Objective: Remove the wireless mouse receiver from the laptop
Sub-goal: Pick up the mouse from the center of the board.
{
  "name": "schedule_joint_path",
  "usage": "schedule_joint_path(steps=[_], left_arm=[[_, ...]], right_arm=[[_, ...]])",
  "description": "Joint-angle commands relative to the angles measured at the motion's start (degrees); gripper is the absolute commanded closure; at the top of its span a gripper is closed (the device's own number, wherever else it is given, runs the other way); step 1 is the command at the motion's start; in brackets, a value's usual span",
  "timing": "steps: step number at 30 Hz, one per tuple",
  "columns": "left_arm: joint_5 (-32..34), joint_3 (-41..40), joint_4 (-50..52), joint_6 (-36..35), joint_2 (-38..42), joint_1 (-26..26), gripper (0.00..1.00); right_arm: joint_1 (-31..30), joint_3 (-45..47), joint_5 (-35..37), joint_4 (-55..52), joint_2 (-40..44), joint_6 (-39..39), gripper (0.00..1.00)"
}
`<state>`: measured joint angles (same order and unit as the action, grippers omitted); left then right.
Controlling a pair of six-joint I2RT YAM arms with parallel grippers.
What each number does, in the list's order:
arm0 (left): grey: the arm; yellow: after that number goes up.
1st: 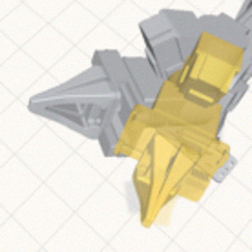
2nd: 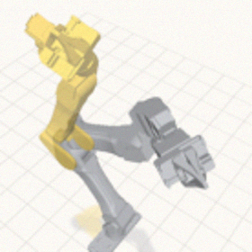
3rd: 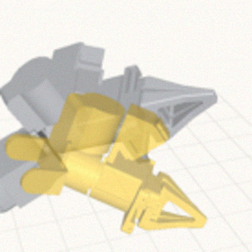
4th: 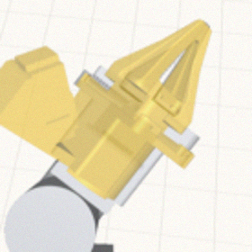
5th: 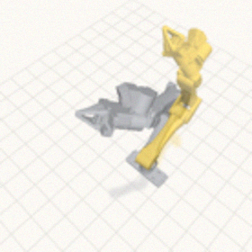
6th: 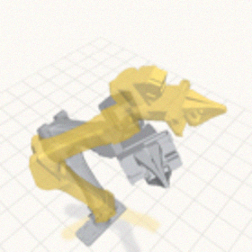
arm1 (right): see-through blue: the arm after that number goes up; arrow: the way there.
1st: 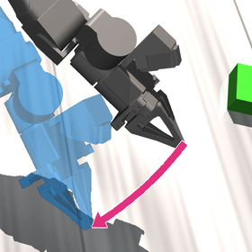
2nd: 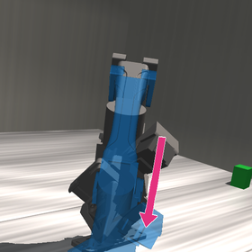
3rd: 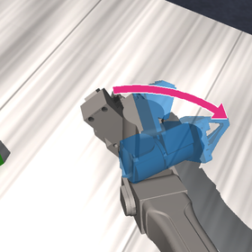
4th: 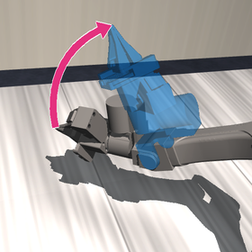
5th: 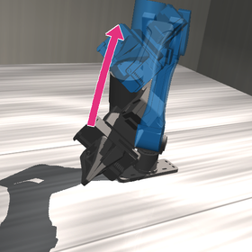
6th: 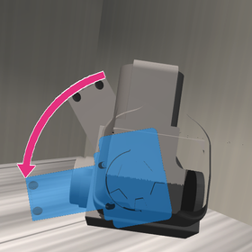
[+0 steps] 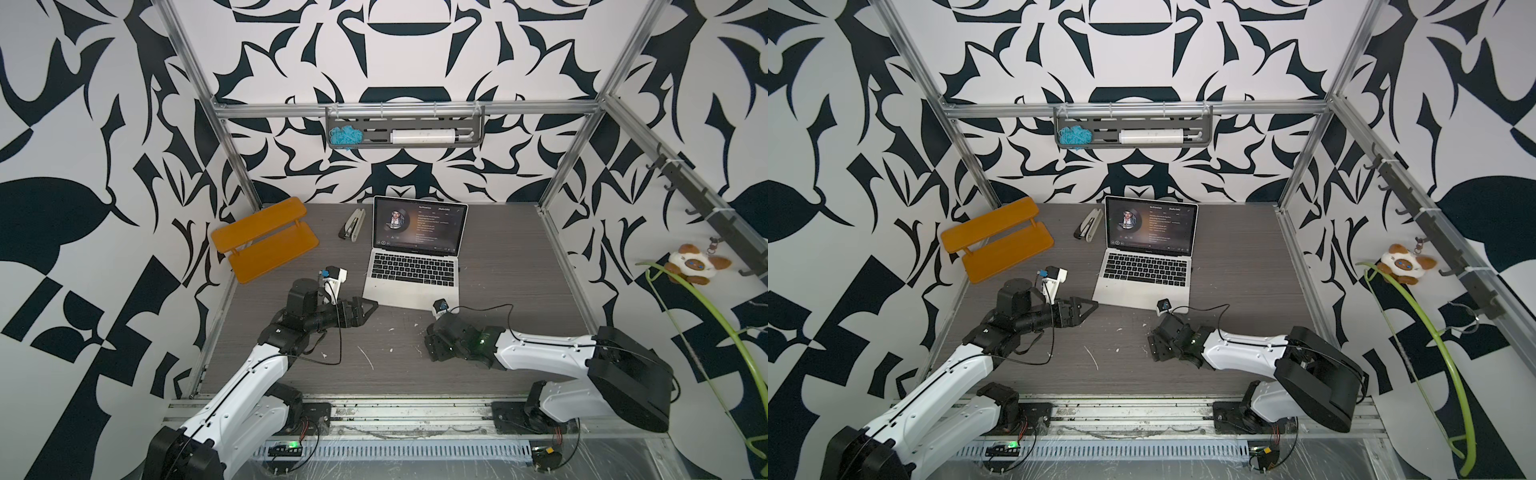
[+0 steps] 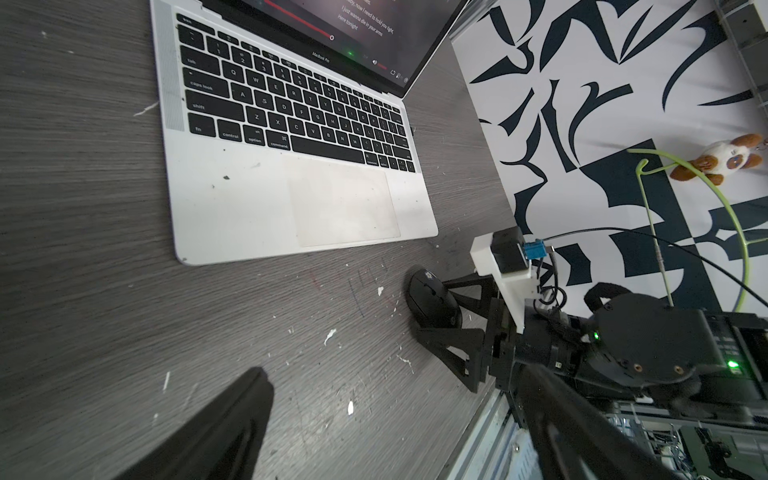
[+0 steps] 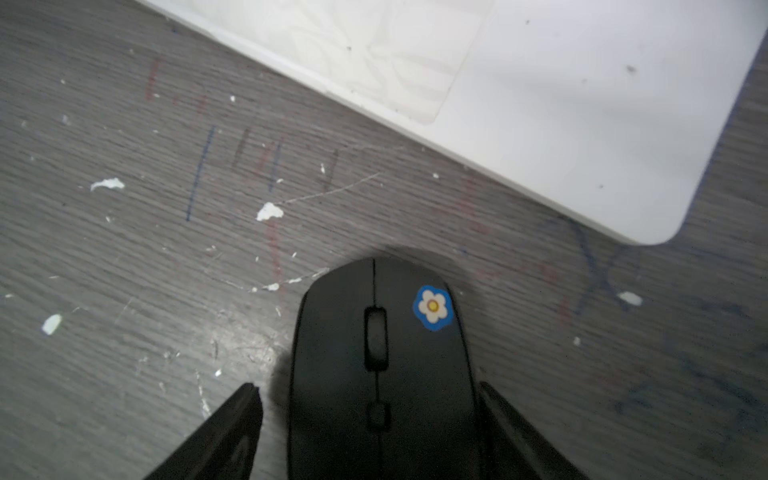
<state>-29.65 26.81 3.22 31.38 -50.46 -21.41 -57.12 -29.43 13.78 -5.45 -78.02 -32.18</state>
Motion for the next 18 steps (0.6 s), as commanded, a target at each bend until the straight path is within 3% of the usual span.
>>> schedule_joint_path(steps=[1,5,8,15,18], left_arm=[[-0.8,-1.3,-0.4,0.1,0.7,-0.1,0.01],[-0.9,-1.1,0.1,0.0,0.9,-0.1,0.01],[-0.6,-0.8,0.5,0.0,1.1,-0.1,0.0],[-0.8,4.5,3.7,-1.4,0.6,-0.1,0.0],[-1.1,10.7,7.9,-3.0,-1.3,-0.1,0.01]], right_arm=[[-1.1,2.2,0.2,-0.7,0.0,-3.8,0.19],[-1.3,2.1,1.3,-0.8,-0.2,-4.4,0.36],[-1.3,1.5,1.4,-1.7,0.1,-4.2,0.58],[-0.9,-5.3,-2.9,-6.9,9.6,1.2,0.63],[2.7,-12.1,-14.3,-8.7,12.8,6.1,0.64]])
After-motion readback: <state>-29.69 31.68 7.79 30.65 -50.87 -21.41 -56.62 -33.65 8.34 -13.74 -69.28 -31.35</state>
